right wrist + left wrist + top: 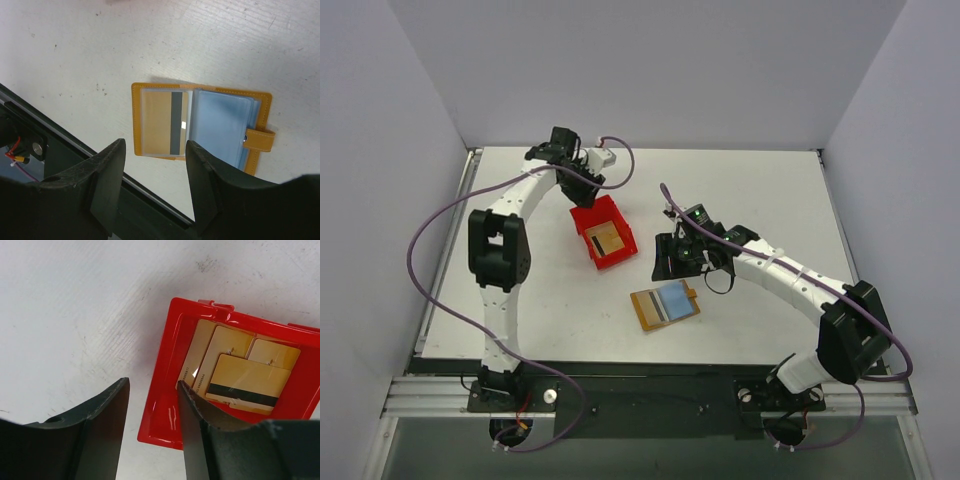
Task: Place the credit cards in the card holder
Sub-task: Pick up the storage box at the center of the board.
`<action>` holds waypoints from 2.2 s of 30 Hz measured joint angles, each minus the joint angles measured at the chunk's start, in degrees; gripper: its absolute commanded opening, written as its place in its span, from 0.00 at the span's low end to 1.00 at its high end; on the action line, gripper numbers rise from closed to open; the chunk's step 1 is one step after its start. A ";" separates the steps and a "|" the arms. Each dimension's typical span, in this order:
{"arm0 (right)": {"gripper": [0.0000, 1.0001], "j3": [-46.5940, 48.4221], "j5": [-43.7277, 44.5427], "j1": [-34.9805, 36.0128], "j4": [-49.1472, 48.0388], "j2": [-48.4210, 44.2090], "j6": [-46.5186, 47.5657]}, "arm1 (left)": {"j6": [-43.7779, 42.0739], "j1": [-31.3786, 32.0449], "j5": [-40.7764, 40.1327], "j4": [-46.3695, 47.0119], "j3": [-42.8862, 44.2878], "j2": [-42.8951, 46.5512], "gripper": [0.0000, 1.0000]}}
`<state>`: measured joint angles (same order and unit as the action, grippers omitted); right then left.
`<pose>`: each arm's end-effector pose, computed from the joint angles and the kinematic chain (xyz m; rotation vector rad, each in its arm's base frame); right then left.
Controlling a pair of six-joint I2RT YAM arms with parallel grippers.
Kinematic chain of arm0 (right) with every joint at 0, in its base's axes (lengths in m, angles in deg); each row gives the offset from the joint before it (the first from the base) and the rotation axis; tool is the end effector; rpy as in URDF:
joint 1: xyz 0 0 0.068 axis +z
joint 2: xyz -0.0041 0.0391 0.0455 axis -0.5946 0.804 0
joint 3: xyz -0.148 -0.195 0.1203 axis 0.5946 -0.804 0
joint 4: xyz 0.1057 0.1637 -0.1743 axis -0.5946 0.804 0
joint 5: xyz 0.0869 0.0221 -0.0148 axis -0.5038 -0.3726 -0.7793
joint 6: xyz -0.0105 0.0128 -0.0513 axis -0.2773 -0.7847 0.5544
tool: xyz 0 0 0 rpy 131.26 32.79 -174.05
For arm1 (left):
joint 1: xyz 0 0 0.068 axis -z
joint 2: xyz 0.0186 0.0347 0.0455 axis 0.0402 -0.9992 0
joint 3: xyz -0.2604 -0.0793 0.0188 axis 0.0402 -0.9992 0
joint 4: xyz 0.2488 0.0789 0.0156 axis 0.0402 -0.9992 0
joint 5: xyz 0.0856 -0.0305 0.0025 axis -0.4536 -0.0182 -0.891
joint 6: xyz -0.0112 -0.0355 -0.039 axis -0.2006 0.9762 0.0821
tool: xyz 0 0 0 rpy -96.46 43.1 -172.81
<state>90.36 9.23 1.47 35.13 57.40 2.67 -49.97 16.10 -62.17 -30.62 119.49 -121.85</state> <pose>0.2484 0.2080 0.2586 -0.4274 2.3897 0.9212 0.4648 -0.1250 0.2390 1.0528 2.3444 -0.2929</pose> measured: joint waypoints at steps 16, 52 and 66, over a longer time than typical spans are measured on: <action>0.39 -0.46 -0.20 0.00 -0.46 0.02 0.09 | 2.21 0.00 -0.39 -3.34 1.16 -5.90 0.24; 0.06 -3.76 1.07 -2.36 -2.12 -13.75 -0.76 | 74.03 3.56 0.46 61.86 -71.54 37.77 0.00; 0.04 1.11 -5.53 -2.27 -1.49 -13.73 3.80 | 79.01 25.16 -37.68 67.41 -86.38 64.26 0.00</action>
<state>91.47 3.70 -0.81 33.64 43.67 6.48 29.05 41.26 -99.85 36.78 33.11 -57.59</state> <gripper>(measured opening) 0.041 0.222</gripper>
